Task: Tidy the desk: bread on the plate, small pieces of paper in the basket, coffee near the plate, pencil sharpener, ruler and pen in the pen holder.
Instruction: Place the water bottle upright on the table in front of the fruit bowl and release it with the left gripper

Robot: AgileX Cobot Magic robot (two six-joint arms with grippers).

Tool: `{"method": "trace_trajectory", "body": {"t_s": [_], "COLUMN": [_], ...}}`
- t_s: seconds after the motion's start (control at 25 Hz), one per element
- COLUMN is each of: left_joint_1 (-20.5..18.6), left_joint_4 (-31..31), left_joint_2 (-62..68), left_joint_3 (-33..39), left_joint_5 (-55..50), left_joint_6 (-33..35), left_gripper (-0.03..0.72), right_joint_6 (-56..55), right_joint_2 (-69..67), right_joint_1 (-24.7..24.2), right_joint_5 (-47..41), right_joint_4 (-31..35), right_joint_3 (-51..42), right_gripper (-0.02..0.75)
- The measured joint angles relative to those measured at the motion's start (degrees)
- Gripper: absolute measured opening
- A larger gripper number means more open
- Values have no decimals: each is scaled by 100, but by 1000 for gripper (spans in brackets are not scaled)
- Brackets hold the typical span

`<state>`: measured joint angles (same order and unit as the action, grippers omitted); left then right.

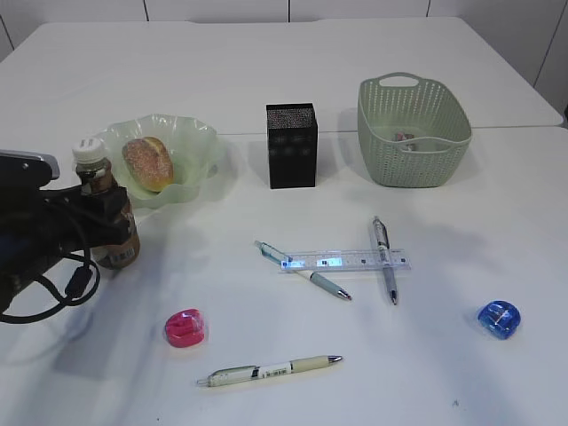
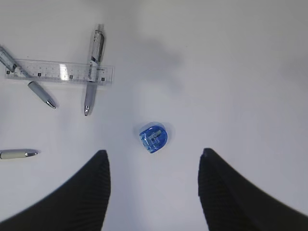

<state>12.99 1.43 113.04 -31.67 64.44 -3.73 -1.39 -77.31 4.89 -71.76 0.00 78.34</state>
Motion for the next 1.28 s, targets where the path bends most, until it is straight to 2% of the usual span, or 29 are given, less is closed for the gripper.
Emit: {"method": "trace_trajectory", "body": {"t_s": [0.84,1.28], "left_joint_1": [0,0], "left_joint_4": [-63,-63], "left_joint_2": [22,22], "left_joint_3": [-173,-173], "left_joint_5": [-59,-59], "left_joint_6": [0,0], "left_gripper": [290,386], "right_joint_6": [0,0], "right_joint_2": [0,0], "right_joint_1": [0,0], "right_joint_5": [0,0], "right_joint_4": [-30,-30], "right_joint_3": [0,0], "right_gripper": [459,459]}}
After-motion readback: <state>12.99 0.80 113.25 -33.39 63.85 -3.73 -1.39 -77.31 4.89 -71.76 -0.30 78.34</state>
